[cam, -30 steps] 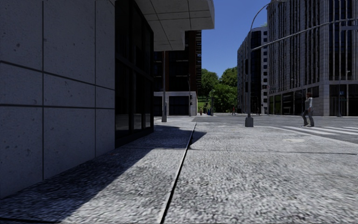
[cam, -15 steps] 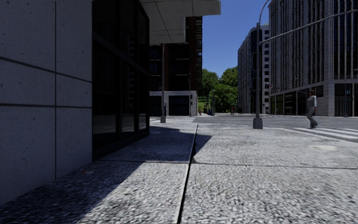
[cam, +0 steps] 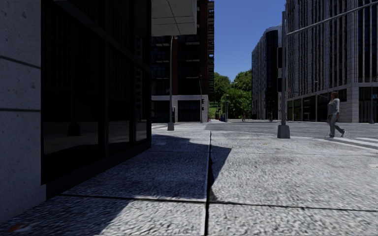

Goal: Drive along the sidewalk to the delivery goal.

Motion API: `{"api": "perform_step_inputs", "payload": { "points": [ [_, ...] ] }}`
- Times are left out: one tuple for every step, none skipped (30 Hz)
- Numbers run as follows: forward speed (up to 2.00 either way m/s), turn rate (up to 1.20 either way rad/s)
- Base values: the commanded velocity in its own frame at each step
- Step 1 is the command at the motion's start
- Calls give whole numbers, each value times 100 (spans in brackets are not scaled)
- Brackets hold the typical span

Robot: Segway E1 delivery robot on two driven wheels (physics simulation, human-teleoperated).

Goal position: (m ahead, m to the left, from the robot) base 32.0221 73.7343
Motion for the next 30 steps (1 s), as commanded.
{"api": "perform_step_inputs", "payload": {
  "points": [
    [200, 0],
    [200, 0],
    [200, 0],
    [200, 0],
    [200, 0],
    [200, 0],
    [200, 0],
    [200, 0],
    [200, 0],
    [200, 0],
    [200, 0],
    [200, 0],
    [200, 0],
    [200, 0],
    [200, 0],
    [200, 0],
    [200, 0],
    [200, 0],
    [200, 0],
    [200, 0],
    [200, 0],
    [200, 0],
    [200, 0],
    [200, 0],
    [200, 0],
    [200, 0],
    [200, 0],
    [200, 0],
    [200, 0],
    [200, 0]
  ]
}}
